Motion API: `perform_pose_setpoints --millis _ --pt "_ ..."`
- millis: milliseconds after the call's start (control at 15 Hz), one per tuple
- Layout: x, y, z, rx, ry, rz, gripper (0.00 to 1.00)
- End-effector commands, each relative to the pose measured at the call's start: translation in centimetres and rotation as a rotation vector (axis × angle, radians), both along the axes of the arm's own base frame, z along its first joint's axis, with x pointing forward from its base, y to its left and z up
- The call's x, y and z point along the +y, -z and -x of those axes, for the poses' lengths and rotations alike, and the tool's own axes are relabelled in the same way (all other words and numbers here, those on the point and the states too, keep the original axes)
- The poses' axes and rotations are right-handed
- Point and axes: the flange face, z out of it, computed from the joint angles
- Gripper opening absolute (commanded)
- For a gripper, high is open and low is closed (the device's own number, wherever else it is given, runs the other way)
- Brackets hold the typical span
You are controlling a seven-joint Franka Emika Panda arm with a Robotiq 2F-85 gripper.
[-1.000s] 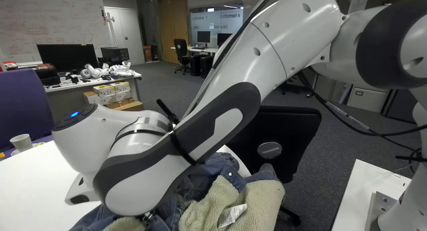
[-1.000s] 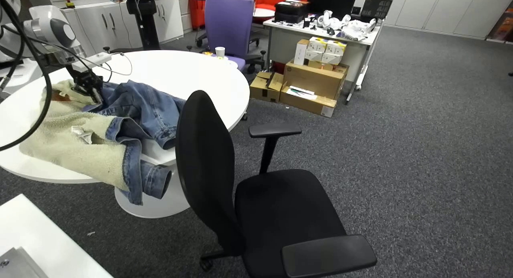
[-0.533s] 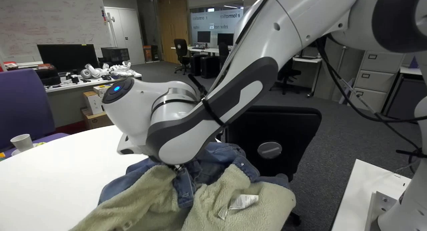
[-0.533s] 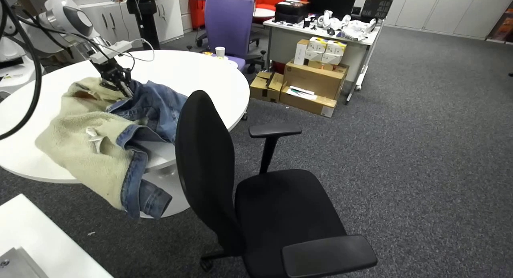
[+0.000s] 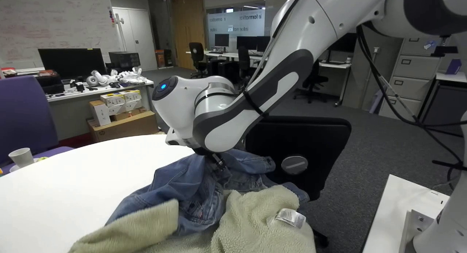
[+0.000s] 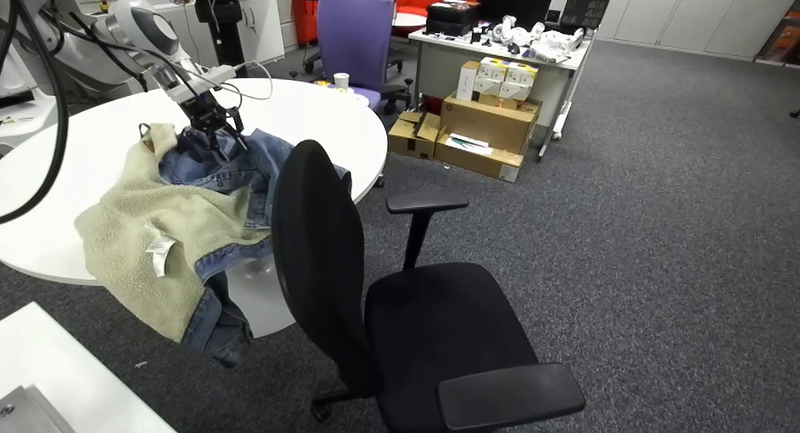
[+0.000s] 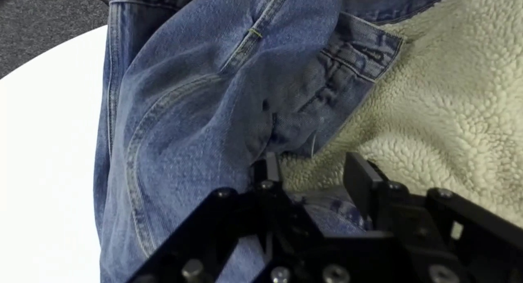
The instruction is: Put the blue jacket on the backrest of the black chair
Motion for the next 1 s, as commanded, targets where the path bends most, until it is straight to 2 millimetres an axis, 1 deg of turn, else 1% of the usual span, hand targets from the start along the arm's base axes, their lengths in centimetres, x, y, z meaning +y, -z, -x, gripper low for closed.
perform_pose_setpoints --millis 0,133,200,267,333,467,600,800,867,933 --pt "4.6 -2.5 3.2 0.015 -0.051 -0.070 0.81" --pt "9.6 -3.1 5.8 0.033 -0.124 -0.141 0.96" --pt "11.8 -3.5 7.0 0.043 -0.160 -0.169 0.99" --pt "14.2 -3.8 8.3 0.048 -0.202 -0.188 1.00" --pt "16.0 -4.1 9.3 0.050 -0.241 -0.203 1.00" --pt "19.2 -4.5 10.2 0.049 -0.350 -0.231 1.00" --pt "20.9 -4.2 10.3 0.057 -0.443 -0.245 1.00" --pt "22.1 -3.3 9.6 0.064 -0.581 -0.288 1.00" --pt "22.1 -3.0 9.3 0.071 -0.575 -0.298 1.00" --pt "21.9 -2.8 10.3 0.073 -0.530 -0.279 1.00"
